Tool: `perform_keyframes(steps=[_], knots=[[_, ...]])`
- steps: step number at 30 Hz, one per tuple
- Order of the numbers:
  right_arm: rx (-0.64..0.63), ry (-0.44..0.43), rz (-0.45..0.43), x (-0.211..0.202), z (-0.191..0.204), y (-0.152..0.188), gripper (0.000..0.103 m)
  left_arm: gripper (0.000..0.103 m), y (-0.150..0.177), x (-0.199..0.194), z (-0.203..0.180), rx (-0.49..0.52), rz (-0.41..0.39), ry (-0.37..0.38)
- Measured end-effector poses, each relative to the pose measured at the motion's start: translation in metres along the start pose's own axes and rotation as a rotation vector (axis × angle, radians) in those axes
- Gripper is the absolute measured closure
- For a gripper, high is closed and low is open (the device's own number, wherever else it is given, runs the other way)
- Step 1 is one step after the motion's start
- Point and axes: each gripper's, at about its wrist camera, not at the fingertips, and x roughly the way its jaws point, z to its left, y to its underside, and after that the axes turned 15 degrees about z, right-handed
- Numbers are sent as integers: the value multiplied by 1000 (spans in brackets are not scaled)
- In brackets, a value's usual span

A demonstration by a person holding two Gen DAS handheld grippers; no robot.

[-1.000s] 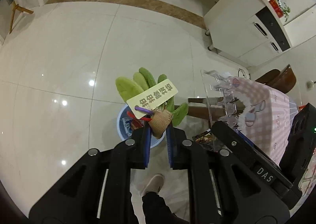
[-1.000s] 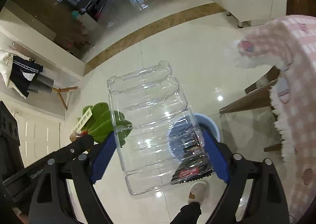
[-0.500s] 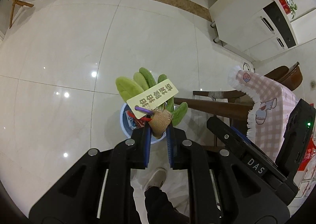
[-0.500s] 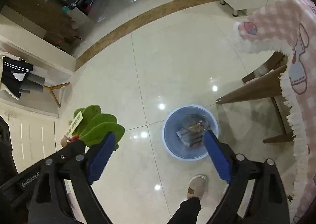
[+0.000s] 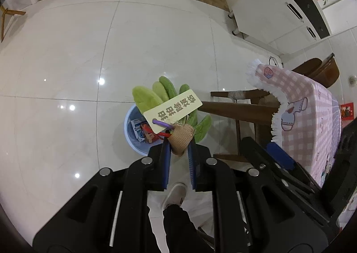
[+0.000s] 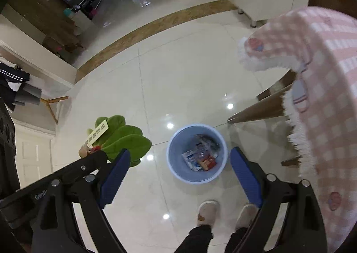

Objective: Collect trash
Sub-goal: 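Carry both items to the blue bucket and open the right tool to drop the tray, then open the left tool over the blue bucket to drop the green plush toy, then grasp the black snack bag with the right tool while the left tool grasps a red-and-white candy bar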

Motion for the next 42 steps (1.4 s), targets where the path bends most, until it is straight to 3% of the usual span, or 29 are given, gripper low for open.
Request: perform_keyframes(steps=[11, 13, 15, 23, 27, 33, 42], knots=[[74, 64, -95, -43, -34, 12, 14, 85, 1, -1, -30, 43, 38, -17], [88, 62, -106, -49, -39, 15, 14, 80, 1, 0, -32, 34, 57, -31], [97, 62, -115, -54, -44, 17, 14, 43, 2, 0, -32, 12, 67, -44], [142, 61, -190, -99, -63, 36, 14, 42, 14, -27, -66, 60, 26, -52], [191, 48, -258, -136, -89, 51, 14, 42, 32, -54, -122, 175, -49, -67], [288, 73, -392, -204, -166, 86, 14, 42, 69, -62, -231, 408, -120, -72], [538, 160, -460, -257, -340, 176, 14, 41, 150, 12, -409, 728, -12, -34]])
